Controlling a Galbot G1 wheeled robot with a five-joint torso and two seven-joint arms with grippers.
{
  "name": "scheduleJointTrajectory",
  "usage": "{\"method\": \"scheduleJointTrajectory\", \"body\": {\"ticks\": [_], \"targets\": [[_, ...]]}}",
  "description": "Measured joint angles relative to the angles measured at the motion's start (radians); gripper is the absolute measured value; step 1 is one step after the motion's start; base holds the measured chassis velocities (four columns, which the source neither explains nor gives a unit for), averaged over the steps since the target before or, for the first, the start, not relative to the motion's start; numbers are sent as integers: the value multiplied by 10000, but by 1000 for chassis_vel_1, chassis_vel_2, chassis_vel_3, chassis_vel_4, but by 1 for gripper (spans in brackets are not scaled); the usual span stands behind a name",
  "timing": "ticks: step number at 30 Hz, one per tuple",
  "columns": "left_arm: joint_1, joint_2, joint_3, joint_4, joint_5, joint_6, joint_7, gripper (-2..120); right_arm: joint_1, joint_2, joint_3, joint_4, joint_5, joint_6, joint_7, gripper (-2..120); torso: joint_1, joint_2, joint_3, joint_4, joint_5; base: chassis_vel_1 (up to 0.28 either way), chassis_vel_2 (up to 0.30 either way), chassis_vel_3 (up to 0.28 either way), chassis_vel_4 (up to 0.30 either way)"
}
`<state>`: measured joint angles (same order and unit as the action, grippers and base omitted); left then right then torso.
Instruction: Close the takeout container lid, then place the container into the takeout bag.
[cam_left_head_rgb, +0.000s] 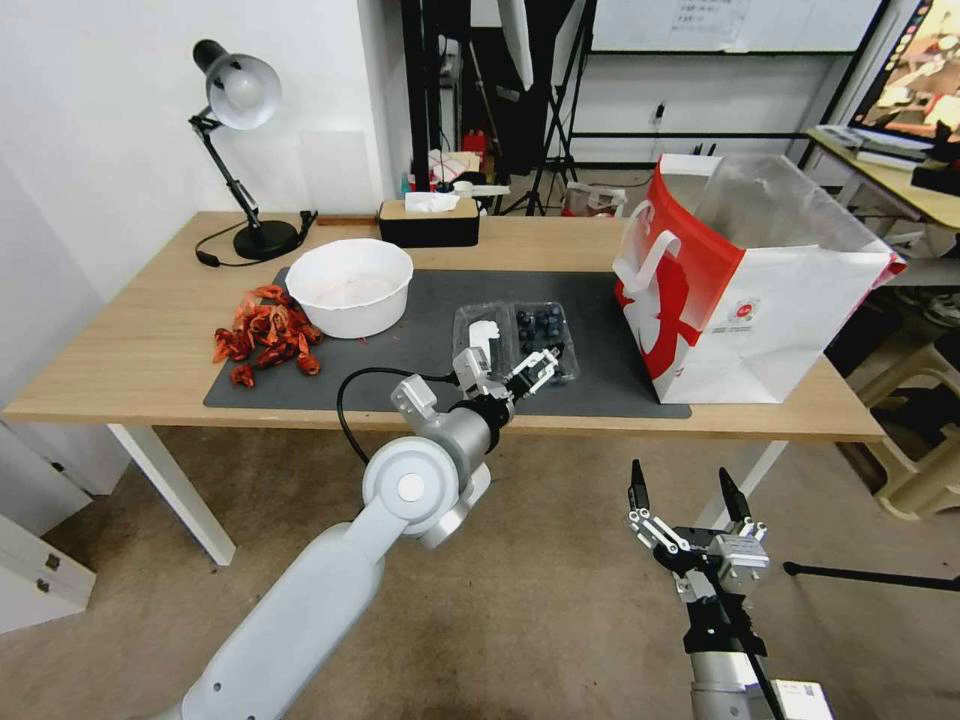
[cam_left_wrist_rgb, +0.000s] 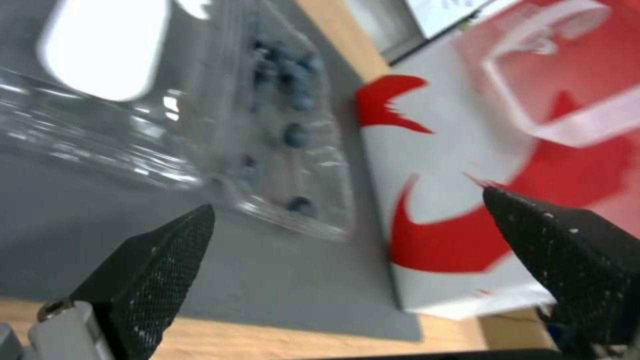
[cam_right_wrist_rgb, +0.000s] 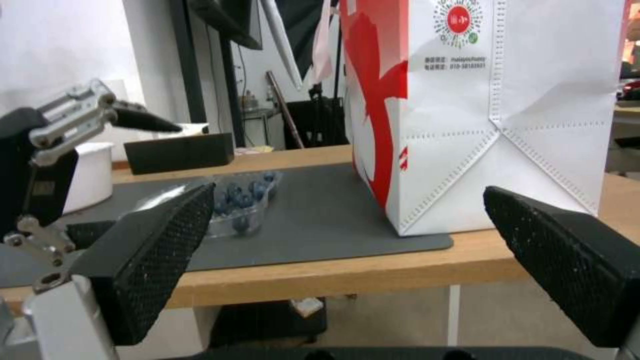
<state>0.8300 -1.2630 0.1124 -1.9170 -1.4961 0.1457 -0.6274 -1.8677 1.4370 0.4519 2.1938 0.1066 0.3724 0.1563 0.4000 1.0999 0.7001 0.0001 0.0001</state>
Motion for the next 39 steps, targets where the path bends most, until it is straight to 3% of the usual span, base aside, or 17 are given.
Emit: {"method": "scheduleJointTrajectory", "body": {"ticks": [17,29,39], "targets": [[-313,-325,-18,529,321,415,-1113,100,358,-382,-28,-56,365,-366,111,100,0,1,0,-1,0,0,0,0,0],[-398,-477,-54,729,291,298,-1220,100,354,-358,-73,-166,363,-313,117,100,-1,3,-3,-3,-1,0,0,0,0],[-232,-463,-212,673,261,-291,-912,100,351,-305,-114,-318,225,-227,100,100,0,1,0,1,0,0,0,0,0]]}}
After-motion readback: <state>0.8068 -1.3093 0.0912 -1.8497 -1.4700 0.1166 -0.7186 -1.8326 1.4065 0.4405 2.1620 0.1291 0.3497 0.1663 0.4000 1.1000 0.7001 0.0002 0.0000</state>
